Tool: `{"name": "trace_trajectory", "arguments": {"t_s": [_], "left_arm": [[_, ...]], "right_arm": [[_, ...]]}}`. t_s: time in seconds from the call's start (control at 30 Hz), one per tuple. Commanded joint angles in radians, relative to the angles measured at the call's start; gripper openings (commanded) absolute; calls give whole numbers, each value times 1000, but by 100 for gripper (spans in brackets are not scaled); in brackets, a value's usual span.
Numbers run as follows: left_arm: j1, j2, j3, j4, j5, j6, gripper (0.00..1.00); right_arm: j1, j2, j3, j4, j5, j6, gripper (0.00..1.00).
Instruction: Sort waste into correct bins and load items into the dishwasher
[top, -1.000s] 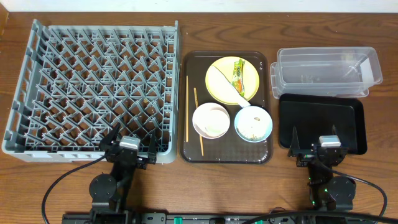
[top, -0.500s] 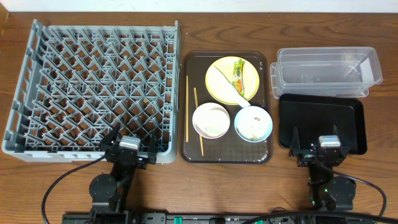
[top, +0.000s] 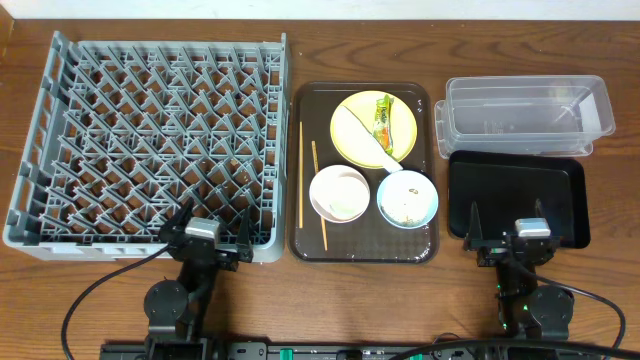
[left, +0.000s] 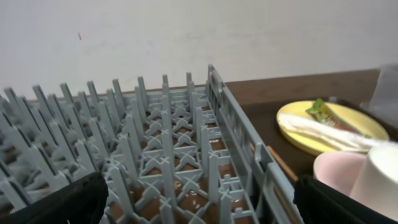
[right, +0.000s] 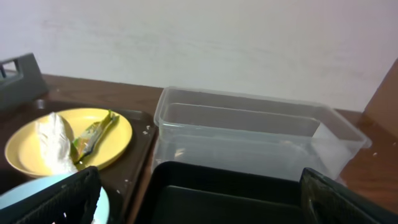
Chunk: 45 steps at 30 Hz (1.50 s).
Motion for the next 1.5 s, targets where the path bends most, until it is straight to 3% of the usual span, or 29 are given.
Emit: {"name": "trace_trajectory", "arguments": {"t_s": [0.0,0.3,0.57,0.87,1.0,1.2,1.47], "left_arm": [[2,3,-3,-5,-14,-88,98],[2,180,116,-55,-17,-116,98],[2,533,439,-208,-10,-116,98],[2,774,727,-327,262,-121,98],[2,802,778,-355,265,-195,98],[2,782,779,-356,311,-232,98],[2,778,779,-340,457,-381,98]], "right_arm": [[-9,0,-2,3,41,129,99],[-9,1,36,-51,53,191,99],[-9,100,198,-187,93,198,99],[-9,395,362,-220,93,198,99],[-9,555,474,-290,77,196,99],[-9,745,643,-438,-65,55,99],[-9,788,678,-437,-151,59,99]]}}
